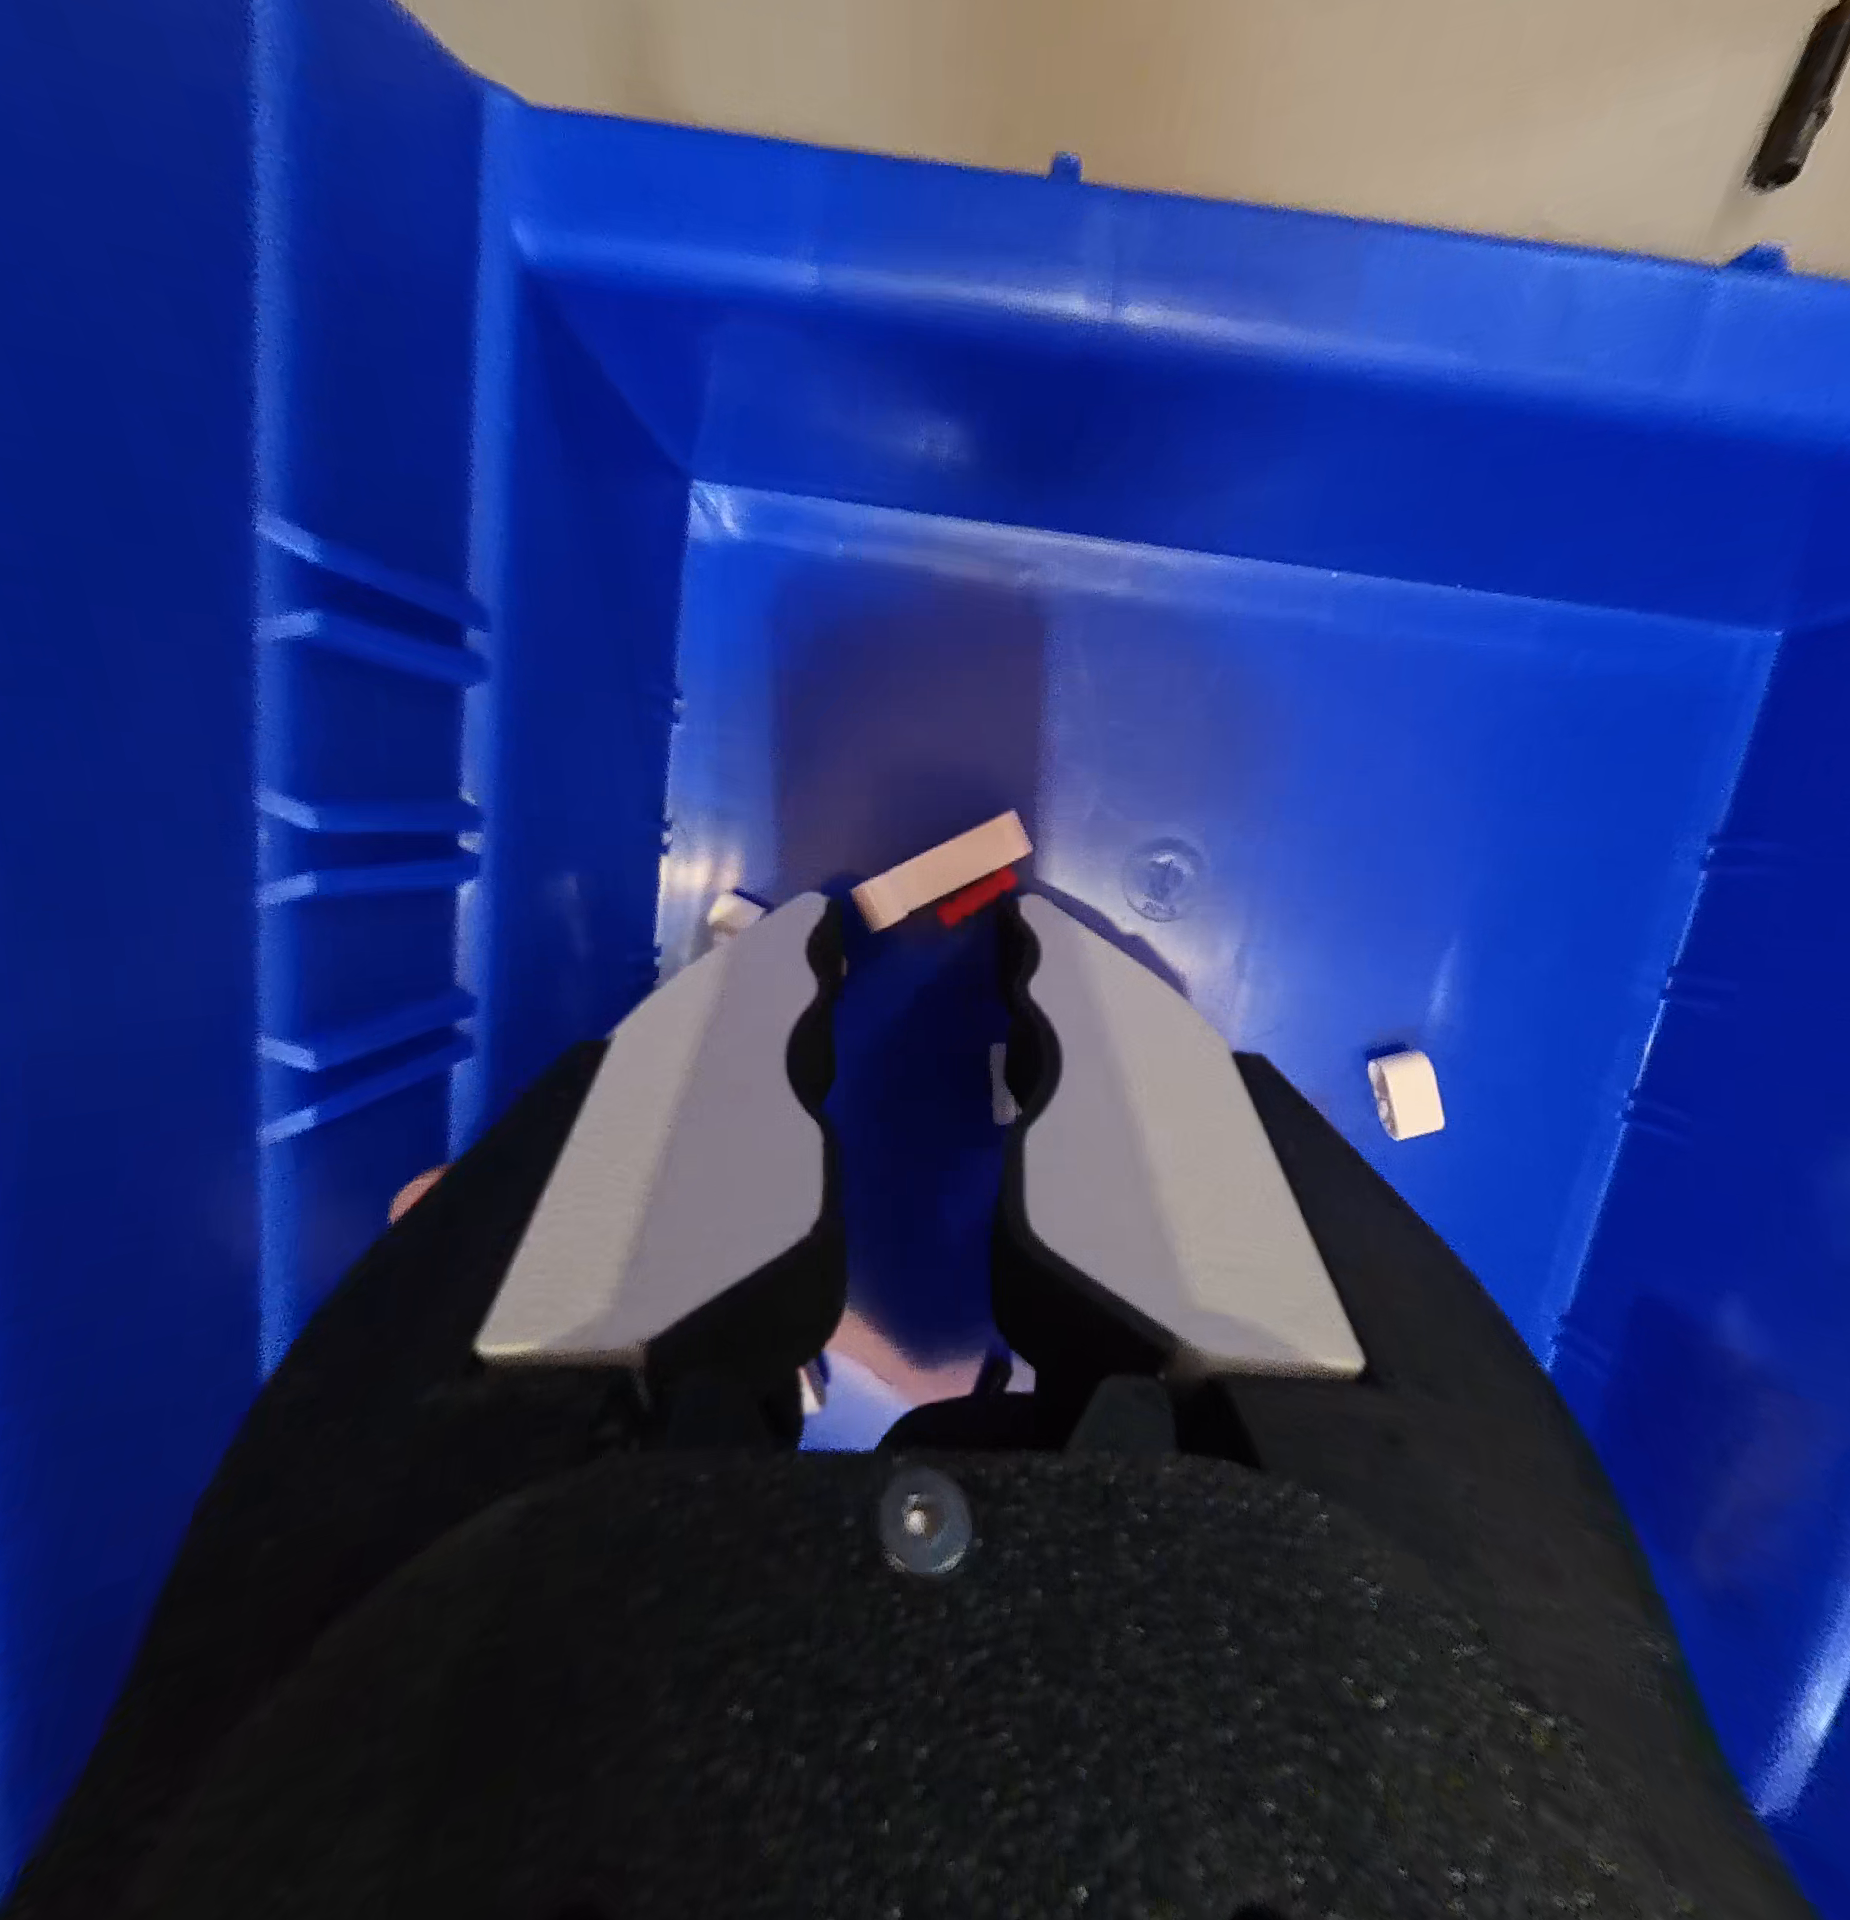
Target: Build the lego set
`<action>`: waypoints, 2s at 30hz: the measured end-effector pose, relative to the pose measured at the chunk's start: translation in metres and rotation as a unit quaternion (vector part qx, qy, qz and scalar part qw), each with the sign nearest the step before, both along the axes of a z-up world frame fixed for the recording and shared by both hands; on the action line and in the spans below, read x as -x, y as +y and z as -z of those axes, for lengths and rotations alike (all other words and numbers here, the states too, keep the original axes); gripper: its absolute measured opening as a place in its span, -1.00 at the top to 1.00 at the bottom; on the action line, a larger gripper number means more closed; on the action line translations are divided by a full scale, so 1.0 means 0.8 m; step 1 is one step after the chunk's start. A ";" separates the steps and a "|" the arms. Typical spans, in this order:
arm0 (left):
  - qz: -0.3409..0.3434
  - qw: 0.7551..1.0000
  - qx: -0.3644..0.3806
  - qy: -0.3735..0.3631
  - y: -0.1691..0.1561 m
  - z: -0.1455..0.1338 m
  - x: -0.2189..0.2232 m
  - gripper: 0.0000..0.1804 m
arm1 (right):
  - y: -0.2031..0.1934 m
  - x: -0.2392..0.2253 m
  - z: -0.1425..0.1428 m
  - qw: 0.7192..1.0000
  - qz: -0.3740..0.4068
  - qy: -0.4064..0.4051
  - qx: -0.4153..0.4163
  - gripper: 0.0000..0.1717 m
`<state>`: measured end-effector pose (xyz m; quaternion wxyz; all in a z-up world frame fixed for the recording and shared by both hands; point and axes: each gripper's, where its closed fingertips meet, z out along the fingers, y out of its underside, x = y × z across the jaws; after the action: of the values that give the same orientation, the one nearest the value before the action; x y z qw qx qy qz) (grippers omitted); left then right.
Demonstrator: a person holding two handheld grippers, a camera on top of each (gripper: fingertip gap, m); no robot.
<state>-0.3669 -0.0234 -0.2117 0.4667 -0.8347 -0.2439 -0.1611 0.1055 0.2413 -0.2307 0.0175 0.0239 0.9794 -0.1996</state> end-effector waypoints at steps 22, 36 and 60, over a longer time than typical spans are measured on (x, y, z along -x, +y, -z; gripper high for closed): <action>0.004 1.000 -0.001 -0.005 0.000 0.000 -0.001 0.81 | 0.016 -0.004 -0.011 1.000 0.010 -0.003 -0.021 0.72; 0.004 1.000 0.000 0.000 0.000 0.000 -0.001 0.81 | 0.014 -0.017 0.000 0.998 0.005 -0.043 -0.035 0.83; 0.029 0.999 0.005 0.041 0.003 -0.001 -0.014 0.81 | -0.054 0.041 -0.102 0.992 0.095 0.045 -0.063 0.89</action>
<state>-0.3558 -0.0208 -0.2110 0.4674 -0.8495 -0.2008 -0.1394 0.0724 0.1984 -0.1488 -0.0474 0.1088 0.9832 -0.1389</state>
